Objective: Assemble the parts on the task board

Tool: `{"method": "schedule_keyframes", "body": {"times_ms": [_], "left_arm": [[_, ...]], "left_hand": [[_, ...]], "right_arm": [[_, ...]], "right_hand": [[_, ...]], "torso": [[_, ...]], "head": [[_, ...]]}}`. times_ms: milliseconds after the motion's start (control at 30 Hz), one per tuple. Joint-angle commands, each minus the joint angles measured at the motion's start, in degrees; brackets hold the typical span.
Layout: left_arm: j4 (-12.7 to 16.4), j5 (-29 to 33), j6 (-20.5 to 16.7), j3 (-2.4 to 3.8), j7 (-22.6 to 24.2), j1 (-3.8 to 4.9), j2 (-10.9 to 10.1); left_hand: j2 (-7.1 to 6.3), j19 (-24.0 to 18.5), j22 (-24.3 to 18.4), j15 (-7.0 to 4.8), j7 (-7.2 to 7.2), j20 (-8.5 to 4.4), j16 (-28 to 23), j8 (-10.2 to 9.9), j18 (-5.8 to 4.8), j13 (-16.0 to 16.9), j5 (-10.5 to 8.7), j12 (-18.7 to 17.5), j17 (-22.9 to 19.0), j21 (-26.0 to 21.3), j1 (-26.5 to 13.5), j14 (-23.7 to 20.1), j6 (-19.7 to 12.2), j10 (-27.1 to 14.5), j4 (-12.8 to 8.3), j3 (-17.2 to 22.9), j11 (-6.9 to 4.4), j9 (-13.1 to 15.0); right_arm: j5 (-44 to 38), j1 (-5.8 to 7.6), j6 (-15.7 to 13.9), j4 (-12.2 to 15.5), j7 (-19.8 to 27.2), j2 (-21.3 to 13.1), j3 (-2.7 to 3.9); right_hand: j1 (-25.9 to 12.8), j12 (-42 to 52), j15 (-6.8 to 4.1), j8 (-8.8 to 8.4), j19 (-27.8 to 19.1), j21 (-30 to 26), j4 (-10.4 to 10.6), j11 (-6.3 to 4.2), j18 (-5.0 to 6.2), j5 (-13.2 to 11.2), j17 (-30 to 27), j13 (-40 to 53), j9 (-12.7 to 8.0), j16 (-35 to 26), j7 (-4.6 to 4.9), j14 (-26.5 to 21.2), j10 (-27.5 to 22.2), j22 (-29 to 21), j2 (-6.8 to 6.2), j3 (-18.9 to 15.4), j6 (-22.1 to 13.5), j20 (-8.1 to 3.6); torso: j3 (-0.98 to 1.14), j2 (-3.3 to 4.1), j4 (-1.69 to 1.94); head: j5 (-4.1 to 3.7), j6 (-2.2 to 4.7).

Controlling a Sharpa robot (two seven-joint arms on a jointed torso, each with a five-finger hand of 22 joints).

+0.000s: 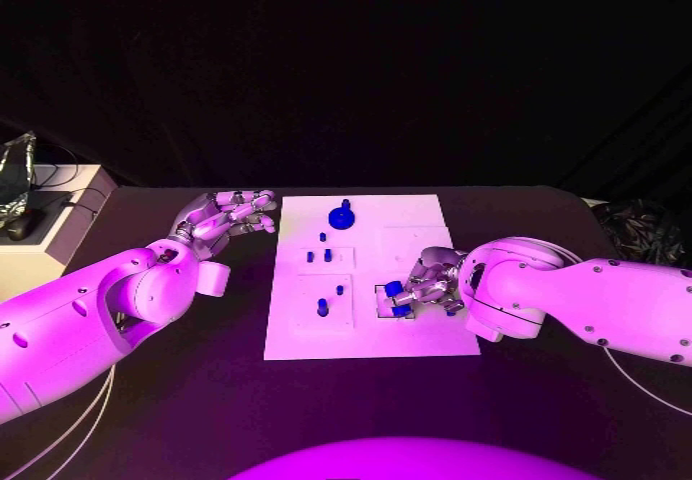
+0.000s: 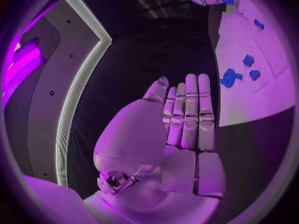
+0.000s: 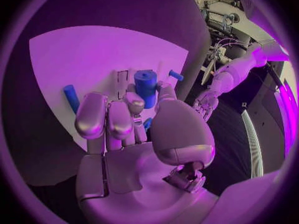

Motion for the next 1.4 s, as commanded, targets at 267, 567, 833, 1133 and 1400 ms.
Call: {"method": "schedule_keyframes", "body": {"times_ms": [267, 567, 833, 1133, 1400], "left_arm": [[0.2, 0.3, 1.1, 0.03, 0.2, -0.08, -0.1], [0.3, 0.3, 1.0, 0.03, 0.3, -0.08, -0.1], [0.3, 0.4, 1.1, 0.03, 0.3, -0.08, -0.2], [0.3, 0.4, 1.1, 0.03, 0.3, -0.08, -0.3], [0.3, 0.4, 1.0, 0.03, 0.3, -0.08, -0.3]], "left_hand": [[-0.13, 0.6, -0.1, 0.29, -0.02, 0.03, -0.2, -0.2, -0.04, 0.1, -0.04, -0.1, -0.1, -0.1, -0.3, -0.3, -0.3, -0.3, 0.1, 0.0, -0.10, 0.0], [-0.15, 0.6, -0.1, 0.29, -0.03, 0.03, -0.2, -0.2, -0.05, 0.1, -0.02, -0.1, -0.1, -0.2, -0.4, -0.3, -0.2, -0.3, 0.2, 0.0, -0.10, 0.1], [-0.12, 0.6, -0.1, 0.30, -0.03, 0.03, -0.2, -0.2, -0.05, 0.1, -0.03, -0.1, -0.1, -0.3, -0.4, -0.3, -0.2, -0.3, 0.3, 0.0, -0.10, 0.1], [-0.12, 0.6, -0.1, 0.30, -0.03, 0.03, -0.2, -0.2, -0.05, 0.1, -0.03, -0.1, -0.1, -0.3, -0.4, -0.3, -0.2, -0.3, 0.3, 0.0, -0.10, 0.1], [-0.10, 0.7, -0.2, 0.30, -0.04, 0.04, -0.2, -0.2, -0.06, 0.1, -0.01, -0.1, -0.1, -0.4, -0.5, -0.3, -0.2, -0.3, 0.4, 0.1, -0.10, 0.0]], "right_arm": [[-1.9, -0.53, -0.7, -2.7, -0.1, 2.4, -0.05], [-2.0, -0.67, 0.3, -3.6, 0.0, 3.1, -0.08], [-2.2, -0.71, 0.6, -3.9, 0.0, 3.4, -0.08], [-2.8, -0.86, -0.9, -4.0, 0.1, 3.7, -0.10], [-3.1, -0.97, -1.2, -3.9, 0.3, 3.7, -0.10]], "right_hand": [[0.8, -0.3, -0.09, 0.08, 3.6, -0.3, -1.5, -0.07, -0.53, -1.9, -0.1, -0.2, 0.0, -0.3, -0.01, 0.3, 0.0, 7.7, 1.65, 1.1, 0.0, -0.61], [0.2, -0.7, 0.05, -0.16, 3.5, -0.5, -1.0, 0.11, -0.49, -5.9, -0.3, -0.5, -0.4, -0.6, 0.19, 0.2, -0.3, 7.7, 1.44, 0.4, 0.0, -0.48], [-1.0, -0.9, 0.12, -0.14, 3.5, -0.6, -0.1, 0.21, -0.46, -14.3, -0.2, -0.7, -0.5, -0.7, 0.25, 0.3, -0.4, 7.7, 0.63, -0.5, 0.0, -0.40], [-2.5, -1.0, 0.13, -0.04, 3.5, -0.6, 3.3, 0.26, -0.44, -21.3, -0.2, -1.0, -0.6, -0.9, 0.24, 0.3, -0.4, 7.7, -1.15, 0.7, -0.1, -0.34], [-5.7, -1.0, 0.16, -0.01, 3.5, -0.4, 10.0, 0.36, -0.46, -30.2, 0.0, -1.2, -0.9, -1.0, 0.27, 0.3, -0.5, 7.8, -6.98, 6.0, -0.1, -0.31]], "torso": [[-0.02, -0.01, -0.06], [0.02, 0.03, -0.07], [0.02, -0.01, -0.04], [0.01, -0.02, -0.05], [0.02, -0.01, -0.04]], "head": [[0.37, -0.03], [0.46, -0.16], [0.46, -0.25], [0.46, -0.18], [0.40, -0.19]]}}
